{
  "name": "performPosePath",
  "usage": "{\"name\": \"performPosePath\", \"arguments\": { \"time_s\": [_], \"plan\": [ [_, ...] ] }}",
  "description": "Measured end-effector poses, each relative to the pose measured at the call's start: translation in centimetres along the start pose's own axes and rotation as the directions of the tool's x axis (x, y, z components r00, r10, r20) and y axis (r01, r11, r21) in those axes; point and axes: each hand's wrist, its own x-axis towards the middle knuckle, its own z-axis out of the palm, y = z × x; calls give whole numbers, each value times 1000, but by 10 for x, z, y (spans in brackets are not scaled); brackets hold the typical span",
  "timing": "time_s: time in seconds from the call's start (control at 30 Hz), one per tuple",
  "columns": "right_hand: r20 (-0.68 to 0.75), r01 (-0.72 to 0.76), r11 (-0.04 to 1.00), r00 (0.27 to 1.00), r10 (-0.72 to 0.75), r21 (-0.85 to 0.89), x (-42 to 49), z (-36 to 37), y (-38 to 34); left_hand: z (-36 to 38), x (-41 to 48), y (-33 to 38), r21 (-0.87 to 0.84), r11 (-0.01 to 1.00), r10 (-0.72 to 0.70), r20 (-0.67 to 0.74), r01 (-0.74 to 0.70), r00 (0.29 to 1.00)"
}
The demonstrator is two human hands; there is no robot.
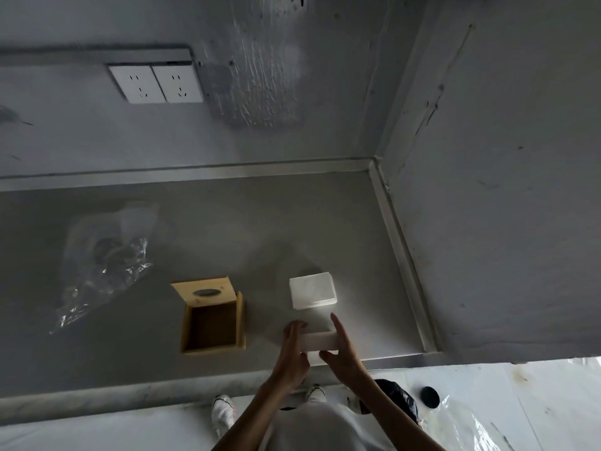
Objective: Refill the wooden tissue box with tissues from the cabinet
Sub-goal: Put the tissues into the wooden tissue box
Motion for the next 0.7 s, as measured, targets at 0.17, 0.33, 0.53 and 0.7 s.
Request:
{"name": "performPosePath", "arguments": {
  "time_s": [0.17,0.33,0.53,0.7],
  "plan": [
    [-68,58,981,995,-72,-185,1,-18,-5,-11,2,-3,24,999,-26,2,26,1000],
    [141,356,767,932,-334,-534,8,-28,-20,-20,6,-9,151,988,-18,63,9,998],
    [441,472,585,873,-207,-660,19,-29,-83,-52,-5,-4,95,995,16,89,-25,996],
    [529,470,676,837,-138,-568,25,-17,-150,-128,-44,4,-220,974,-82,-106,57,991]
  ]
}}
